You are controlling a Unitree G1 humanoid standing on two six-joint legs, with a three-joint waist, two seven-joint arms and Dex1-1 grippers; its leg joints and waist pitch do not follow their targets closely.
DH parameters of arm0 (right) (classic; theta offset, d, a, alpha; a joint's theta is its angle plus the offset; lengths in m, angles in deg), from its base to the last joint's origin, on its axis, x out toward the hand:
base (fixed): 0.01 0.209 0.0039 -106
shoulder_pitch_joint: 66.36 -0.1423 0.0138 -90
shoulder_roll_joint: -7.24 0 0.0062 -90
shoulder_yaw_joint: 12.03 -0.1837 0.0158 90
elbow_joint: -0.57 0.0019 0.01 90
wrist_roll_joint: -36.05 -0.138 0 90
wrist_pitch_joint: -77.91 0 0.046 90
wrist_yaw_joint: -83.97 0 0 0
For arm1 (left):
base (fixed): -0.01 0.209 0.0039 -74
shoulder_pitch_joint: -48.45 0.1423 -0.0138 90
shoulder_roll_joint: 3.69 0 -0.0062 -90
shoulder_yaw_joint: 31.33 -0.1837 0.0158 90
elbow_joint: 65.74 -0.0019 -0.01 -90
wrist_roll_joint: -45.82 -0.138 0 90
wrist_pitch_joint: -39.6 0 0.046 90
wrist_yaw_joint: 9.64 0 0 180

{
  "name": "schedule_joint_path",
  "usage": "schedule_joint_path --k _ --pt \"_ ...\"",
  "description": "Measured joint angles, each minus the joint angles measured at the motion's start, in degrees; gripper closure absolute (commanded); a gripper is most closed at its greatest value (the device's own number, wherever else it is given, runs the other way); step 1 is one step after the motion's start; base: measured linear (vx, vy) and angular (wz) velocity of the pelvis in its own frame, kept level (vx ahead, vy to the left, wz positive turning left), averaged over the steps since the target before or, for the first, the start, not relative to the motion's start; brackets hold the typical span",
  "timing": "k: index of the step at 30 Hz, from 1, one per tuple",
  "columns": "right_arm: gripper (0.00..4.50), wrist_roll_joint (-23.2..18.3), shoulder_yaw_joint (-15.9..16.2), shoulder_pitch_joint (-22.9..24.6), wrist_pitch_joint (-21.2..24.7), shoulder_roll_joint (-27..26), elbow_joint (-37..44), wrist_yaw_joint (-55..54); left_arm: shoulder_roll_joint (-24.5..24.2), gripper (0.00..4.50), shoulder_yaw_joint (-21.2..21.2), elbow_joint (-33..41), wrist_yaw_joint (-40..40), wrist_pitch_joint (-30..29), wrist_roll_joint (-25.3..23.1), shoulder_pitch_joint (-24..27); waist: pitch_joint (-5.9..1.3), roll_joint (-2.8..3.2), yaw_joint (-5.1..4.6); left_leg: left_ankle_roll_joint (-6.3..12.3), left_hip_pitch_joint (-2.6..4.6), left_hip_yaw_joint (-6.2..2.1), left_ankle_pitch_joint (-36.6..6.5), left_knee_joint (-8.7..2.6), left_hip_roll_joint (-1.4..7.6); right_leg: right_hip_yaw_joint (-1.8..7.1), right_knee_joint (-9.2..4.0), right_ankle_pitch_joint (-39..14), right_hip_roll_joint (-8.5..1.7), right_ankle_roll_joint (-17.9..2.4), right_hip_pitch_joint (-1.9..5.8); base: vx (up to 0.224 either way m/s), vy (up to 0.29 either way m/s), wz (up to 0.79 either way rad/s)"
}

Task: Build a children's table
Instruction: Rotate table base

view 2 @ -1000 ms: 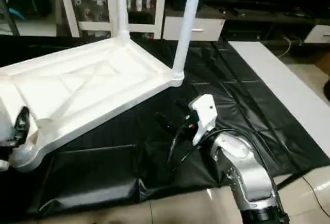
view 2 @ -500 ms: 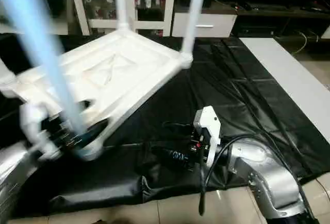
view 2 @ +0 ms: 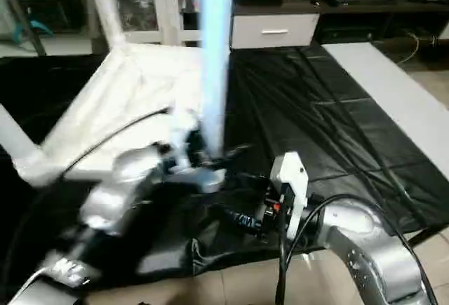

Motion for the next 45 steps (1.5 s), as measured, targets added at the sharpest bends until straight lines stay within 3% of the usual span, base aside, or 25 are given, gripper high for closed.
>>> schedule_joint_path --k 3,7,12,16,20,26,30,32,37,45 --pt "0.68 -0.01 -0.56 0.93 0.0 0.28 0.05 -0.96 -3.26 0.12 0.32 -2.87 1.22 1.83 -0.66 -0.51 0.03 0.22 -0.68 -0.04 0.04 -0.07 0.02 -0.14 0.06 -0.09 -0.02 -0.01 0.09 0.01 -0.02 0.0 0.0 0.0" --pt "0.68 1.01 -1.47 1.13 -0.05 0.83 0.05 -2.18 -9.02 0.12 1.88 -3.73 6.8 2.44 -0.57 -0.43 0.04 0.23 -0.54 -0.06 0.18 -0.1 0.06 -0.16 0.07 -0.17 -0.06 -0.01 0.05 0.0 -0.03 0.0 0.0 0.0" --pt "0.68 6.82 -1.22 -0.73 -1.83 0.03 -3.66 -7.33 -13.75 0.12 1.84 -6.81 9.94 2.53 -2.58 -0.44 0.1 0.11 -0.35 0.0 0.16 -0.01 0.09 -0.15 -0.05 -0.16 -0.15 0.03 -0.11 -0.05 -0.01 0.0 0.0 0.0" --pt "0.68 9.7 -0.09 -6.23 -3.89 -3.68 -10.15 -11.23 -16.23 0.12 -0.5 -15.11 7.76 4.93 -8.34 -1.94 0.16 -0.21 -0.58 0.01 0.19 0.03 0.1 -0.15 0.0 -0.19 -0.09 0.03 -0.09 -0.05 -0.03 0.0 0.0 0.0" --pt "0.68 14.14 2.53 -11.73 -6.23 -7.39 -18.15 -15.12 -15.73 0.12 -1.77 -18.61 7.81 7.15 -9.69 -4.26 0.1 -0.38 -0.47 0.0 0.19 0.07 0.11 -0.15 -0.03 -0.19 -0.1 0.05 -0.15 -0.09 -0.03 0.0 0.0 0.0" --pt "0.68 16.99 4.69 -17.26 -10.41 -9.52 -26.13 -15.27 -15.45 0.12 -3.4 -23.24 9.02 8.97 -12.17 -7.72 0.06 -0.46 -0.51 -0.04 0.28 0.14 0.18 -0.15 -0.03 -0.2 -0.09 0.18 -0.23 -0.3 0.08 0.0 0.0 0.0" --pt "0.68 18.3 5.39 -19.09 -12.79 -10.86 -29.63 -15.2 -16.69 0.12 -3.86 -23.64 13.55 6.52 -12.42 -7.23 0.07 -0.45 -0.9 -0.04 0.26 0.2 0.18 -0.15 -0.03 -0.18 -0.05 0.28 -0.23 -0.44 0.02 0.0 0.0 0.0" --pt "0.68 18.85 5.34 -20.12 -13.65 -10.89 -31.2 -15.31 -16.92 0.12 -3.79 -22.43 17.38 2.6 -10.96 -6.21 0.11 -0.53 -0.86 -0.05 0.31 0.19 0.19 -0.15 0.01 -0.24 -0.06 0.31 -0.23 -0.49 -0.05 0.0 0.0 0.0" --pt "0.68 19.09 4.97 -20.52 -14.62 -10.79 -32.88 -15.11 -16.7 0.12 -0.18 -19.72 21.56 -4.39 -4.21 -5.07 0.62 -1.37 -0.33 -0.08 -0.1 0.21 0.34 -0.16 0.12 -0.35 -0.02 0.32 -0.18 -0.51 -0.41 0.0 0.0 0.0" --pt "0.68 18.89 5.3 -19.35 -15.26 -8.73 -30.64 -11.4 -16.57 0.64 -0.5 -22.04 19.95 -2.5 -7.21 -6.41 0.64 -1.45 -0.06 0.58 -0.73 0.3 0.54 -0.16 0.03 -0.37 -0.07 0.32 -0.33 -0.52 -0.97 0.0 0.0 0.0"
